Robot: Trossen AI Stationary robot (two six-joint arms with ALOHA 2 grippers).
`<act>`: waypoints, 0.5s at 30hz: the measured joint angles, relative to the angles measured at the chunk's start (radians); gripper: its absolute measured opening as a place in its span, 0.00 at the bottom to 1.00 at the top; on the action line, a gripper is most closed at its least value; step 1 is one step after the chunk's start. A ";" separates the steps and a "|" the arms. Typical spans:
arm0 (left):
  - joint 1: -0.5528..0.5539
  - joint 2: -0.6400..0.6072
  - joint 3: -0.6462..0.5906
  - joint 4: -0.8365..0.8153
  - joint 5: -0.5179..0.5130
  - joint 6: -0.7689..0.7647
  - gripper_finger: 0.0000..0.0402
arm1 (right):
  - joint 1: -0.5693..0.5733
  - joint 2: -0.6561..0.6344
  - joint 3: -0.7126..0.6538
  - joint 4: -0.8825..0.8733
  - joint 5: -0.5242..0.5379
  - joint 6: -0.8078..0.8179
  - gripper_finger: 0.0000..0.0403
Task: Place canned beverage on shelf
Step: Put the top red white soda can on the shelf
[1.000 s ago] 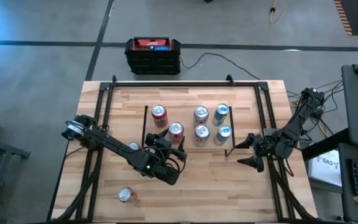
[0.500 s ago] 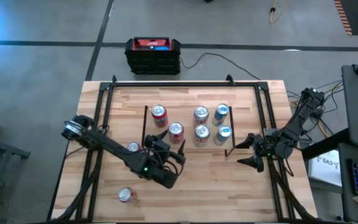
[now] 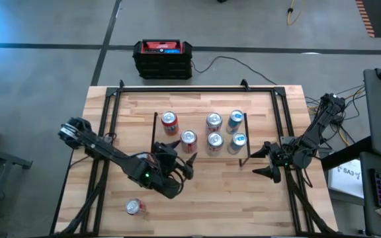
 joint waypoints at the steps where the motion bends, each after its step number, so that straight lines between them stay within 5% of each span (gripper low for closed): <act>1: 0.000 -0.009 0.000 -0.003 0.018 0.000 0.99 | 0.000 0.000 0.000 0.000 0.000 0.000 0.95; 8: 0.000 -0.062 0.019 -0.105 0.083 -0.054 0.99 | 0.000 0.000 0.000 0.000 0.000 0.000 0.95; 15: 0.030 -0.037 0.242 -0.523 0.280 -0.337 0.99 | 0.000 0.000 0.000 0.000 0.000 0.000 0.95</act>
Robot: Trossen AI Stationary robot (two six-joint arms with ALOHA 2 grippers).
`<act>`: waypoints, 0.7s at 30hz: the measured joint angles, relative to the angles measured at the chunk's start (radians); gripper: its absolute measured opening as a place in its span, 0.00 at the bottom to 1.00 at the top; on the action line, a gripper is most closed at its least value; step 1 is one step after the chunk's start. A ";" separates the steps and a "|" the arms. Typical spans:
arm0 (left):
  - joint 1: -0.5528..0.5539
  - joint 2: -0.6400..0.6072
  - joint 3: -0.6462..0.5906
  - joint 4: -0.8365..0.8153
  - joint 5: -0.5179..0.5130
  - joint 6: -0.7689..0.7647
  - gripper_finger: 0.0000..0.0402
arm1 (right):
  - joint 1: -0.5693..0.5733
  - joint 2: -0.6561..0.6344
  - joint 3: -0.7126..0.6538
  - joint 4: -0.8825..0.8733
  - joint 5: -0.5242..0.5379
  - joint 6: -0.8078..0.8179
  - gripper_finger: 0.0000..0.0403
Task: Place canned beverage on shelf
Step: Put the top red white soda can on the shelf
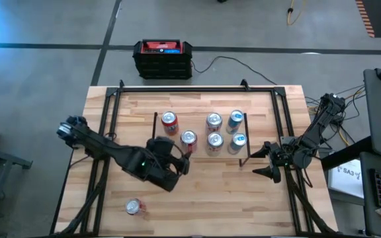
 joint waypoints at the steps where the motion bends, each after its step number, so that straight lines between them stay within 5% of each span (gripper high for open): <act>1: 0.007 0.012 0.044 -0.060 0.042 -0.035 0.99 | 0.000 0.000 0.000 0.000 0.000 0.000 0.95; 5: 0.036 0.064 0.230 -0.244 0.163 -0.121 0.99 | 0.000 0.000 0.000 0.000 0.000 0.000 0.95; 17: 0.093 0.356 0.801 -0.630 0.275 -0.070 0.99 | 0.000 0.000 0.000 0.000 0.000 0.000 0.95; 21: 0.128 0.359 0.785 -0.566 0.285 0.069 0.99 | 0.000 0.000 0.000 -0.002 0.000 0.000 0.95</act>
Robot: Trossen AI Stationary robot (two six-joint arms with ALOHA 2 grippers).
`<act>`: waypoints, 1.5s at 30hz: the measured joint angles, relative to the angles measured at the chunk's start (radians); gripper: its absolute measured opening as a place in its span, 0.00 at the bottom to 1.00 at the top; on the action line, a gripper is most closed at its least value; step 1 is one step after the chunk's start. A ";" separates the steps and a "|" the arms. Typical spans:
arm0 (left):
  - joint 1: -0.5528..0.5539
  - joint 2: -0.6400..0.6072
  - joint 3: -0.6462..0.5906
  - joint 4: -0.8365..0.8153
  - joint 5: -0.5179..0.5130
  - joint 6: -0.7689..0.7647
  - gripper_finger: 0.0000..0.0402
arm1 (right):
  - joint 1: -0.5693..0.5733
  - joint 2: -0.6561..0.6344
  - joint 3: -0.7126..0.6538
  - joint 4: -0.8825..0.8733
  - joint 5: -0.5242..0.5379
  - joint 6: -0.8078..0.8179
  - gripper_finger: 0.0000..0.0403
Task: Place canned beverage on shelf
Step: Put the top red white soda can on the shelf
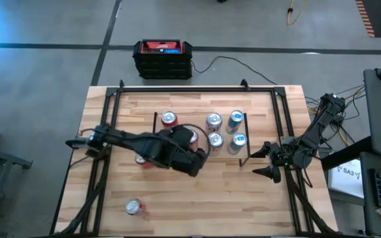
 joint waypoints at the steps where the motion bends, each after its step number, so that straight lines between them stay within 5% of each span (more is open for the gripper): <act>1: 0.008 -0.002 -0.001 -0.004 0.015 0.008 0.99 | 0.000 0.000 0.000 0.003 0.000 0.000 0.95; 8: 0.042 -0.001 -0.004 -0.067 0.129 -0.040 0.99 | 0.000 0.000 0.000 0.002 0.000 0.000 0.95; 45: 0.084 0.007 -0.001 -0.025 0.066 -0.004 0.99 | 0.000 -0.001 0.000 0.002 0.000 0.000 0.95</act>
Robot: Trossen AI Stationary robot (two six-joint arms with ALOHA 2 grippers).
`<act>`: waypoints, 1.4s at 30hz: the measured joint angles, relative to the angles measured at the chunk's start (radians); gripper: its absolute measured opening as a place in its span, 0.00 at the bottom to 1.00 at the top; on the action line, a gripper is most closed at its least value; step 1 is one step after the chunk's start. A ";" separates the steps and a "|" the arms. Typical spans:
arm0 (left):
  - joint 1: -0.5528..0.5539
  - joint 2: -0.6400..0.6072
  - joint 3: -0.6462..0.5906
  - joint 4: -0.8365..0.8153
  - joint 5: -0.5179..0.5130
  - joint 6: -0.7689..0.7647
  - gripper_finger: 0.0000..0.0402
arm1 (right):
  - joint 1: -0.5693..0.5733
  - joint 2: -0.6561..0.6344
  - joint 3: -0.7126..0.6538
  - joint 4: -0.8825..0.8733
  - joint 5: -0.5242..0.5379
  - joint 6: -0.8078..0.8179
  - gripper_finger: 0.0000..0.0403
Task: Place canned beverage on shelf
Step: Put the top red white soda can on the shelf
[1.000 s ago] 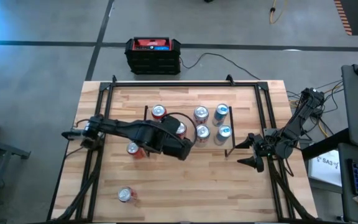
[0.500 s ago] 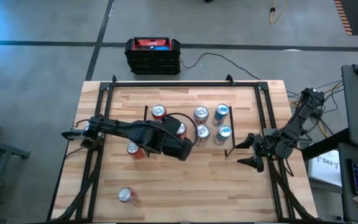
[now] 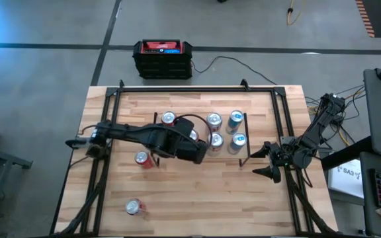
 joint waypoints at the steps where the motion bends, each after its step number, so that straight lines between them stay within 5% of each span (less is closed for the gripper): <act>1: 0.003 0.002 -0.001 -0.003 0.000 0.000 0.99 | 0.000 0.000 0.000 0.000 0.000 0.000 0.95; 17: 0.041 0.044 -0.009 -0.014 0.001 0.000 0.98 | 0.000 0.001 0.000 -0.001 0.000 0.000 0.95; 34: 0.043 0.044 -0.010 -0.025 0.003 0.000 0.74 | 0.000 0.001 0.000 0.000 0.000 0.000 0.95; 42: 0.056 0.044 -0.010 -0.027 0.003 -0.003 0.75 | 0.000 0.001 0.000 0.000 0.000 0.000 0.95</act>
